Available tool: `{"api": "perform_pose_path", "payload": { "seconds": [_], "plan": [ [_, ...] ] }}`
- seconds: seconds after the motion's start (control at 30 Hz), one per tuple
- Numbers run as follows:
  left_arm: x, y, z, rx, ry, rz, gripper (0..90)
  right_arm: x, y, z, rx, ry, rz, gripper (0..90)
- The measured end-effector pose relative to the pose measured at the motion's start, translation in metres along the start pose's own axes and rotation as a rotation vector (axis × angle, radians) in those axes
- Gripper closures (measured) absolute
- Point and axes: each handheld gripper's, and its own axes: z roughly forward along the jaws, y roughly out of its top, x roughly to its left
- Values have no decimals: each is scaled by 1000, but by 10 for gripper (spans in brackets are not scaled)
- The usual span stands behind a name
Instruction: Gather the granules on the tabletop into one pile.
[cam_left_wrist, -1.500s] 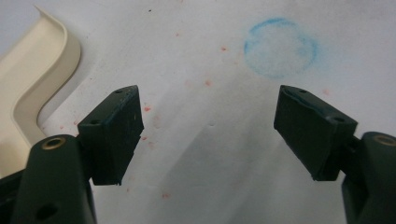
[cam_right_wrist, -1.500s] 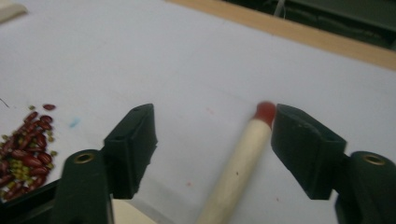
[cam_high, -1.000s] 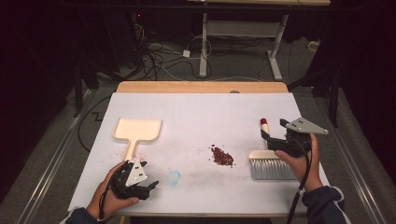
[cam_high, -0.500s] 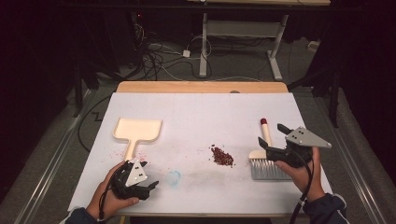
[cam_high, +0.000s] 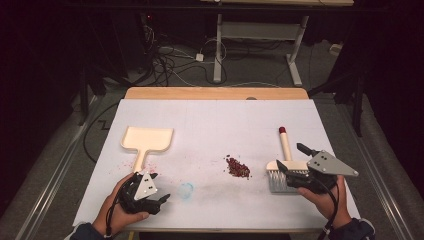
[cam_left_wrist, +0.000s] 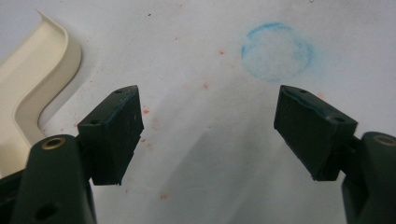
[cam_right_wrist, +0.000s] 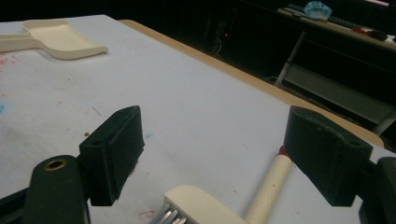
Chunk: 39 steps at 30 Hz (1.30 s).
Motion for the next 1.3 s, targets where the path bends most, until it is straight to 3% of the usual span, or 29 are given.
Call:
{"api": "perform_pose_path", "payload": {
  "seconds": [0.3,0.37,0.5,0.67,0.8,1.03,1.3],
  "plan": [
    [1,0,0,-2,4,-4,228,1,-20,-11,-8,1,-20,195],
    [1,0,0,-3,4,-5,228,1,-25,-12,6,-18,-35,176],
    [1,0,0,-5,2,-8,228,2,-33,-15,16,-9,-43,163],
    [4,1,-1,-22,12,-17,225,4,-46,-18,39,4,-19,185],
    [5,3,-3,-40,30,-17,210,8,-56,-16,69,16,-40,188],
    [3,2,-3,-31,34,-11,195,9,-54,-13,73,27,-47,170],
    [2,-1,-7,-43,45,-12,195,14,-48,-17,32,15,-48,169]
  ]
}}
